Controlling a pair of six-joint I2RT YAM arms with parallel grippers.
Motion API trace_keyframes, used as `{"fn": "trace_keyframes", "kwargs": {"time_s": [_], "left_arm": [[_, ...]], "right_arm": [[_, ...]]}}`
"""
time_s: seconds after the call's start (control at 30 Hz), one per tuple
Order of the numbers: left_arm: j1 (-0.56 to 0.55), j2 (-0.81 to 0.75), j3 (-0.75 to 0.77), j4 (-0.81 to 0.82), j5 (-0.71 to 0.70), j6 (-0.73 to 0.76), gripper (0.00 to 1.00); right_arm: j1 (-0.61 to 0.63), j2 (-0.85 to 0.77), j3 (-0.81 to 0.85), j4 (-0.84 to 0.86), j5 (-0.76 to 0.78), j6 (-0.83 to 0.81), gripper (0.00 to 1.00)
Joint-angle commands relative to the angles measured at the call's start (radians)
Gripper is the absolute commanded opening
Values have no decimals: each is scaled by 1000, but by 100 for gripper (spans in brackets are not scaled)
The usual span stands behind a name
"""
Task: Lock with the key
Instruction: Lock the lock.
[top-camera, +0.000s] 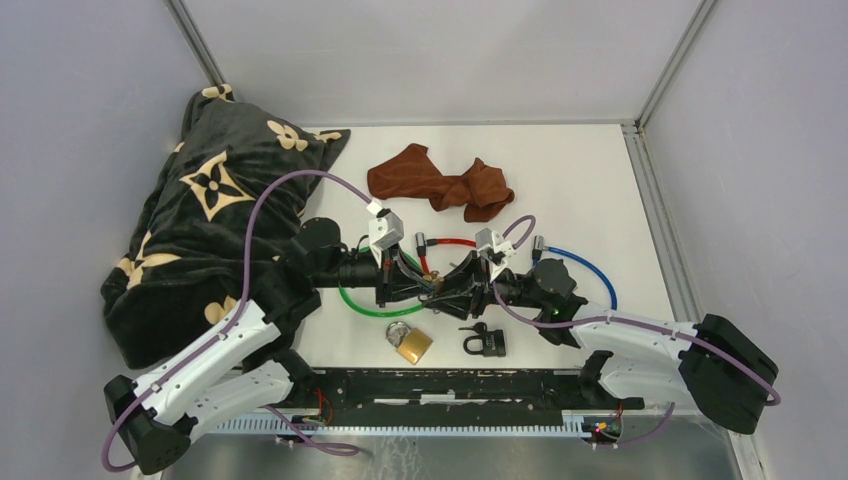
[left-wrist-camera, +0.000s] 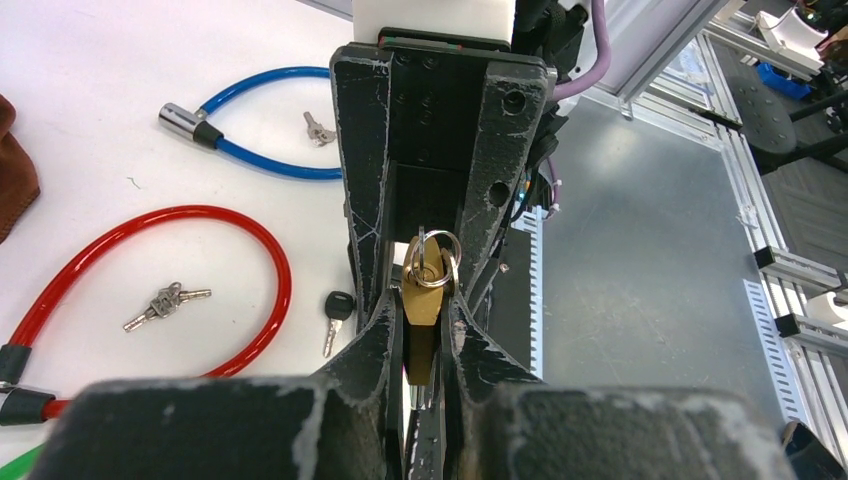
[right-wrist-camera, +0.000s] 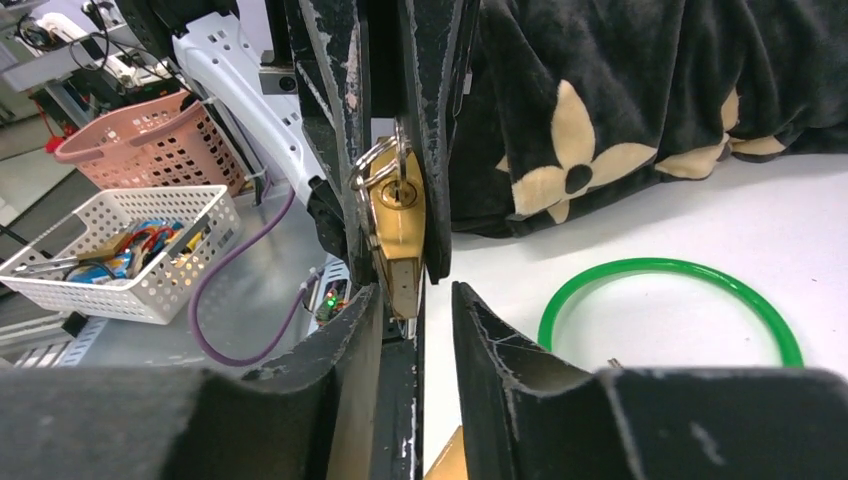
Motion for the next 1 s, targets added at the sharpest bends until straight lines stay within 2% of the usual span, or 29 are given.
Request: {"fn": "trace_keyframes", "kwargs": {"time_s": [0.0, 0.13, 0.17, 0.4, 0.63, 0.97], "left_arm": [[4, -2, 9, 57, 34, -40, 2], [4, -1, 6, 54, 38, -32, 2], [5, -1, 4, 55, 39, -32, 2], [4, 4, 11, 48, 57, -22, 2], [5, 11, 36, 47, 122, -11, 27], [3, 10, 37, 42, 124, -6, 43]], "right_arm": [[6, -9, 22, 47, 6, 1, 29], [6, -8, 31, 41, 10, -1, 3], [6, -5, 32, 49, 16, 6, 0], [6, -9, 19, 158, 69, 36, 0], [6, -17, 16, 226, 105, -1, 0], [7, -32, 30, 242, 102, -25, 0]]}}
